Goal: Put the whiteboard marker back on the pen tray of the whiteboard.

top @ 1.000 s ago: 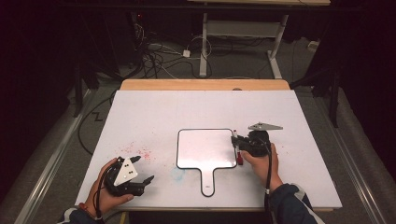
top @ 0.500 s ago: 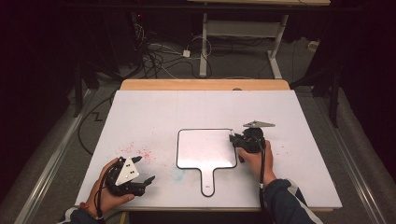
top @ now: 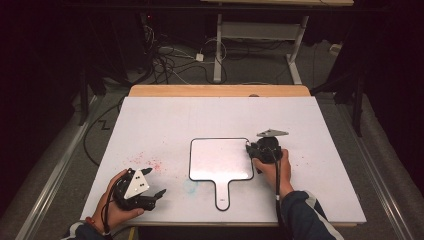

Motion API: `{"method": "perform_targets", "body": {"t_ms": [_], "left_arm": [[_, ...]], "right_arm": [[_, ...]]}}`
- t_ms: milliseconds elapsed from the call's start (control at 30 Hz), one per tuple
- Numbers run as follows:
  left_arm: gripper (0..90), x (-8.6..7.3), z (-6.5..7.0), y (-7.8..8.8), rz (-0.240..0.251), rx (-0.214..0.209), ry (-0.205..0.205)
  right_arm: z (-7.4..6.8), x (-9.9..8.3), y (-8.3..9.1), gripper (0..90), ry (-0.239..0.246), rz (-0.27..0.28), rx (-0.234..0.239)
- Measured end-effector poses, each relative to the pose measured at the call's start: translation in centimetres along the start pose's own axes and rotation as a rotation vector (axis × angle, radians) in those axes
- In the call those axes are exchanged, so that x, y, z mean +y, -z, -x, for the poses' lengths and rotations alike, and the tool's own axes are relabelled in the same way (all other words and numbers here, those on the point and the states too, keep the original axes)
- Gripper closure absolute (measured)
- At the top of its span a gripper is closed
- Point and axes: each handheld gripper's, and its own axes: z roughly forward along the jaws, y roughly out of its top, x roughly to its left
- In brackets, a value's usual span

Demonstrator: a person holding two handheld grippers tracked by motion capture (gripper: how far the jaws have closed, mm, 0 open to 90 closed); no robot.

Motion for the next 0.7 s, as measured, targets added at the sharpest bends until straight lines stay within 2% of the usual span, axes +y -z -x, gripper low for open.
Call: {"method": "perform_targets", "body": {"t_ms": [133, 400, 700], "left_arm": [[19.0, 0.0, 0.0, 0.0, -0.002, -0.001, -0.001], [19.0, 0.0, 0.0, 0.1, -0.001, 0.0, -0.004], [19.0, 0.0, 0.0, 0.3, 0.005, 0.008, -0.007]], "right_arm": [[0.1, 0.2, 0.2, 70.6, 0.049, 0.005, -0.032], [0.4, 0.2, 0.5, 67.0, 0.056, 0.011, -0.018], [0.4, 0.6, 2.5, 62.1, 0.12, 0.108, -0.014]]}}
